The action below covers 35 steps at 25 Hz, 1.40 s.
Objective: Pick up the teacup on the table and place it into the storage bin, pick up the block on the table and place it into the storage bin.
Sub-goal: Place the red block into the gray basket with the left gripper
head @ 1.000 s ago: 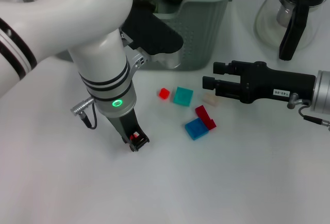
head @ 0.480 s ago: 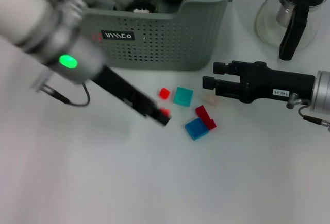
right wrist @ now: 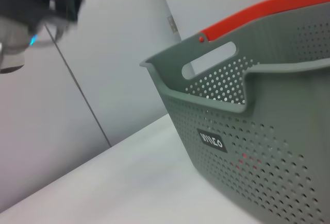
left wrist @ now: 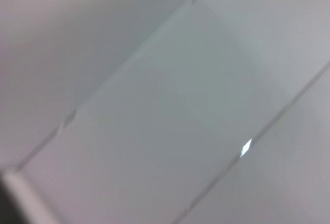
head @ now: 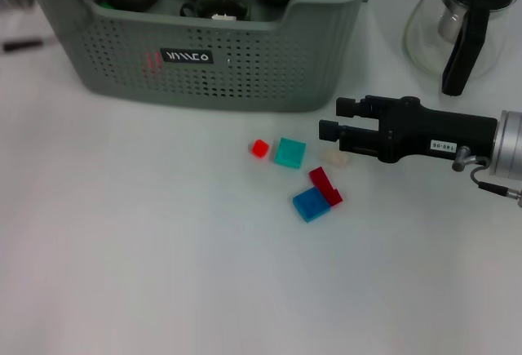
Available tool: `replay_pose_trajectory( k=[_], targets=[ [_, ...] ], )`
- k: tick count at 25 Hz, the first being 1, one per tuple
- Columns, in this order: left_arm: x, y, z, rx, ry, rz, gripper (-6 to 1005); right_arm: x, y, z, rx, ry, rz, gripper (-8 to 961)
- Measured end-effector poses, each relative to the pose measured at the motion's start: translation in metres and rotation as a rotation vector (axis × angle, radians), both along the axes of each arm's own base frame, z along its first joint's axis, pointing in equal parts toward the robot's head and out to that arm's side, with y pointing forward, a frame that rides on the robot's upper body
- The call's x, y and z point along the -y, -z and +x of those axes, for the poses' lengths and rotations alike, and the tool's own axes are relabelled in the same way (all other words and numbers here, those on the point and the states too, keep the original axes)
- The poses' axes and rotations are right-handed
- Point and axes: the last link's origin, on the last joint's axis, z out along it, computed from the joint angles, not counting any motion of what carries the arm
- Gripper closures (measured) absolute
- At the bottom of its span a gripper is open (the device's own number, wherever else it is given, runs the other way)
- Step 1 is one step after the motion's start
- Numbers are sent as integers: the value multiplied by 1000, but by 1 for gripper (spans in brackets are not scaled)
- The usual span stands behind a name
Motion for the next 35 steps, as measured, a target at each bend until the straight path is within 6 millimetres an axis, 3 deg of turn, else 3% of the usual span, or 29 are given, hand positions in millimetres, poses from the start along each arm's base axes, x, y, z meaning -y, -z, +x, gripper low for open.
replay_pose_trajectory(
  k=[8,14,17,20,25,26,35],
  targets=[
    [-22,-33,13,102,-76,105,818,2,1,2,5,-1,-3,313],
    [-54,-39,26,-174,-156,140,818,4,2,3,2,5,-8,313],
    [-76,-34,22,-412,-243,189,819,4,2,3,-1,6,-11,313],
    [-88,-29,15,-522,-302,232,819,5,2,3,-5,5,-14,313],
    [-103,-13,9,-665,-350,293,819,8,2,4,-9,9,-20,313],
    [-111,0,7,-792,-371,316,819,8,2,4,-11,9,-20,313],
    [-123,28,10,-958,-378,406,799,8,2,3,-19,9,-18,312]
  ],
)
